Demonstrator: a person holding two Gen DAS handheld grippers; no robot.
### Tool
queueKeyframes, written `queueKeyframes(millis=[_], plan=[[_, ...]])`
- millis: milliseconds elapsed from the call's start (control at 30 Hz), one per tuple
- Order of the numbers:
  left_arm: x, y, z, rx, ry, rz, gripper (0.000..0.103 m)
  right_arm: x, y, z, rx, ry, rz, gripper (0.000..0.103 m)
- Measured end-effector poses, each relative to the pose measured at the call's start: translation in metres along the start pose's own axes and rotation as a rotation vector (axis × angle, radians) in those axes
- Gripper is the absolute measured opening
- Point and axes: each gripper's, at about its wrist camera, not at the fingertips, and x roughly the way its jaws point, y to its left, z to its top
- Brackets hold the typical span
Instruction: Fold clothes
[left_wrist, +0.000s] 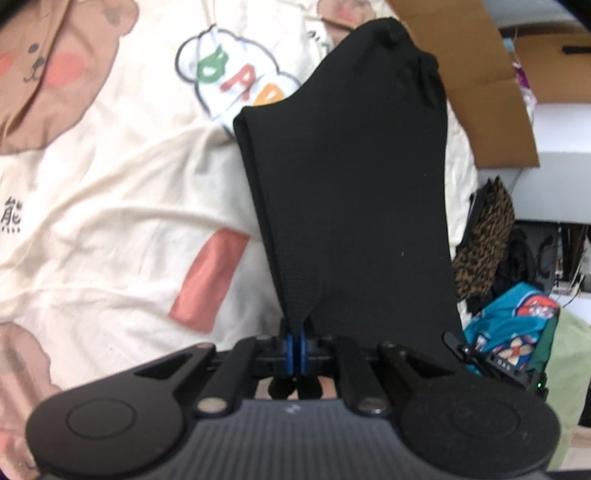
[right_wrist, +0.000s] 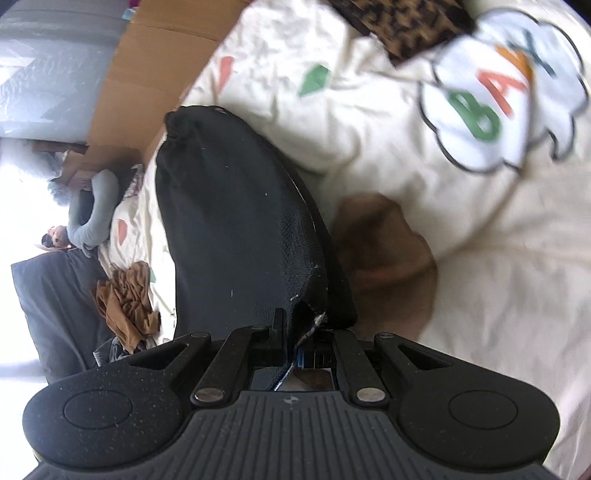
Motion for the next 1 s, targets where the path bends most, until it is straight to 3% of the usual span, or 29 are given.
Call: queueKeyframes(millis=[433,567,700,800,1000], plan=[[0.033,0.026,-0.004,-0.018,0.022,0.073,0.004,0.037,-0.033,-0.012,-0.022,0.068,-0.087,0.004],[0.043,0.032,-0.004,-0.019,0.025,0.096,0.004,0.044,-0.039,-0.012,-0.07,0.081,-0.107,0.012],[0.053,0.038,-0.004,-0.02,0.027,0.119,0.004,0.04,-0.046,-0.009,-0.111,0.076,-0.066,0.037],[0.056,0.04,-0.004,-0.01,0.026,0.132,0.004,0.037,-0.044,-0.008,-0.175,0.086,-0.049,0.043],[0.058,0.041,-0.004,-0.001,0.029,0.14,0.004,0.029,-0.034,-0.004,-0.291,0.095,-0.016,0.043]])
